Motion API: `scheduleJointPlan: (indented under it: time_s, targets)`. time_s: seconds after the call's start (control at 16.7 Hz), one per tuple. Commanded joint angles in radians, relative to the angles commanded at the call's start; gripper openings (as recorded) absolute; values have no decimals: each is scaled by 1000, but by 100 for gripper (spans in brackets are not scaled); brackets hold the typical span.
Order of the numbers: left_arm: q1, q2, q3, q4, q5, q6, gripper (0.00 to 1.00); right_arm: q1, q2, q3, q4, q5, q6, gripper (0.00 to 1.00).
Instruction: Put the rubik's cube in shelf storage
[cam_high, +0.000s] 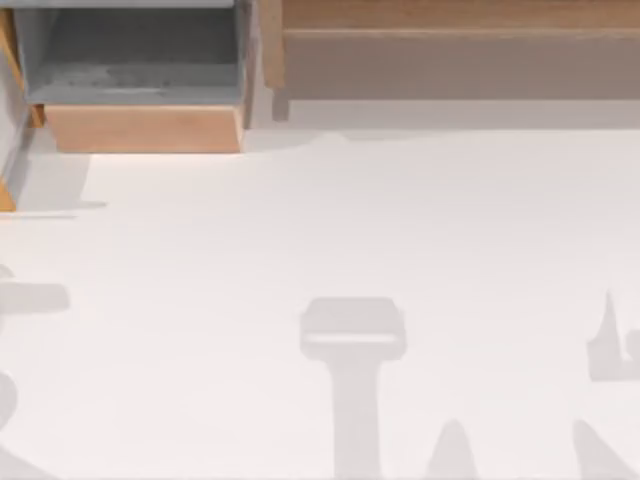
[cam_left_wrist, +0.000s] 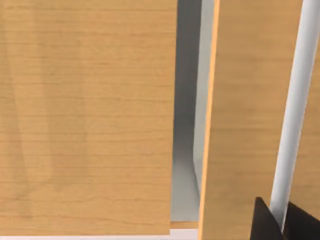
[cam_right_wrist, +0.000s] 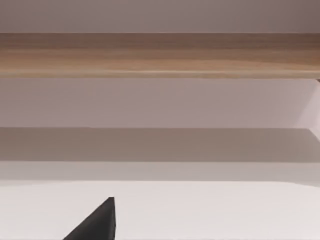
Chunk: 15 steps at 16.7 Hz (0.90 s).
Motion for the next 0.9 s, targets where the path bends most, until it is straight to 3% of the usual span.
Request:
scheduleJointPlan:
  time_s: [0.24,0.9]
  targets:
    - [7,-4,-10,9,7,3,0,0,0,0,0,0,0,100]
    - [123,-81,-210,121,124,8,0,0,0,0,0,0,0,100]
